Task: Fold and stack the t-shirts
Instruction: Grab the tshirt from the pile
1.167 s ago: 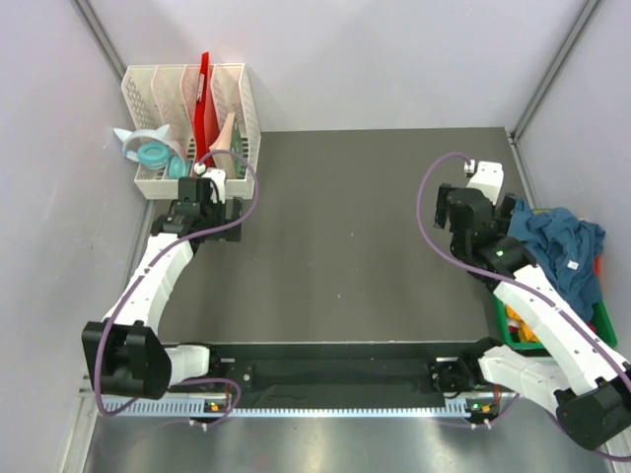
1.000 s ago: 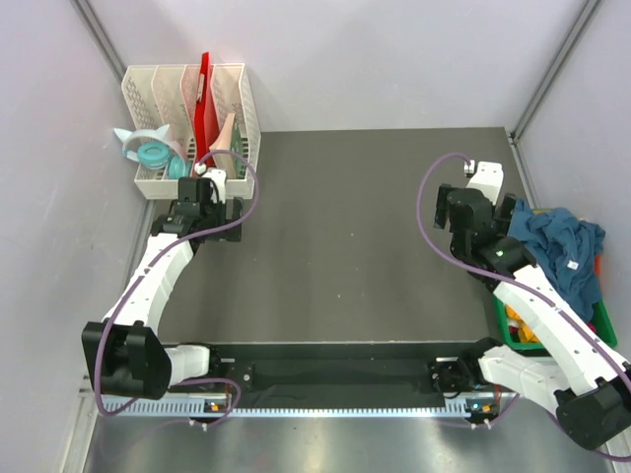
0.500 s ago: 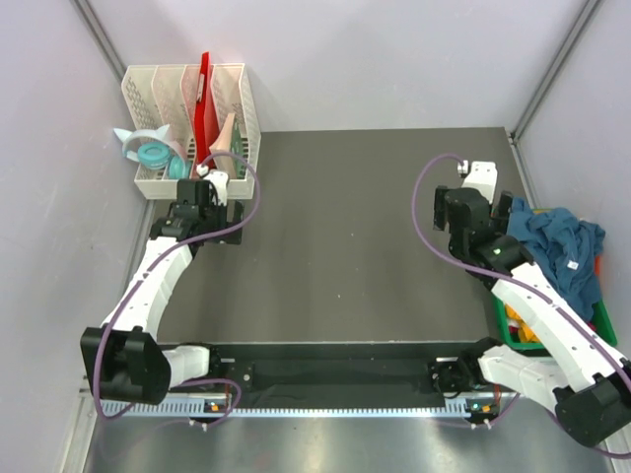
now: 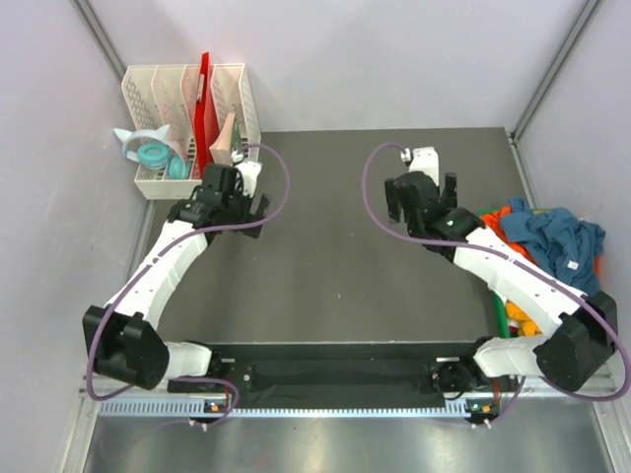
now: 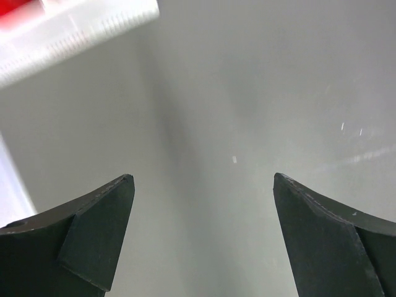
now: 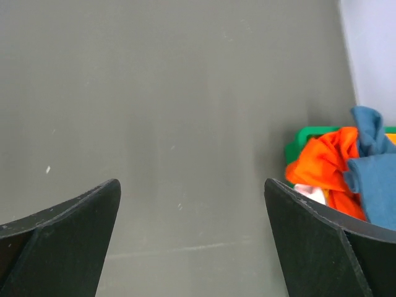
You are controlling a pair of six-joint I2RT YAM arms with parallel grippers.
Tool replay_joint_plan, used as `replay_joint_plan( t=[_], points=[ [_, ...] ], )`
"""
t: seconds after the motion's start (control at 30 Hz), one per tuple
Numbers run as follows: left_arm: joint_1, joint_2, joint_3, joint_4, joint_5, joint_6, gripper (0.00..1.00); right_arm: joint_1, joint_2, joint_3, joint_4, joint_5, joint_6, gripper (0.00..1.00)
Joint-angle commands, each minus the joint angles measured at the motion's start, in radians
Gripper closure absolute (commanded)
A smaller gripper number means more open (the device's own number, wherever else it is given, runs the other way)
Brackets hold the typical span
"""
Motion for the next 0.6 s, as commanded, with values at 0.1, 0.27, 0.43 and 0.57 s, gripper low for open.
replay_joint_plan(
  t=[0.1,0.27,0.43,0.57],
  points=[
    [-0.046,0.058,0.164,0.088,-0.196,0.052,0.01,-0.254,-0.082,0.076,-0.025,-0.022,0.006,0.02],
    [-0.038,0.028,0.075,0.167,-0.158,0.026,0.02,-0.454,-0.220,-0.024,-0.024,-0.037,0.032,0.11],
    [0.021,0.071,0.018,0.162,-0.071,-0.036,0.02,-0.605,-0.254,-0.091,-0.082,-0.037,0.132,0.16],
    [0.067,0.078,-0.009,0.163,-0.018,-0.044,0.02,-0.696,-0.294,-0.102,-0.134,-0.031,0.199,0.23]
  ],
)
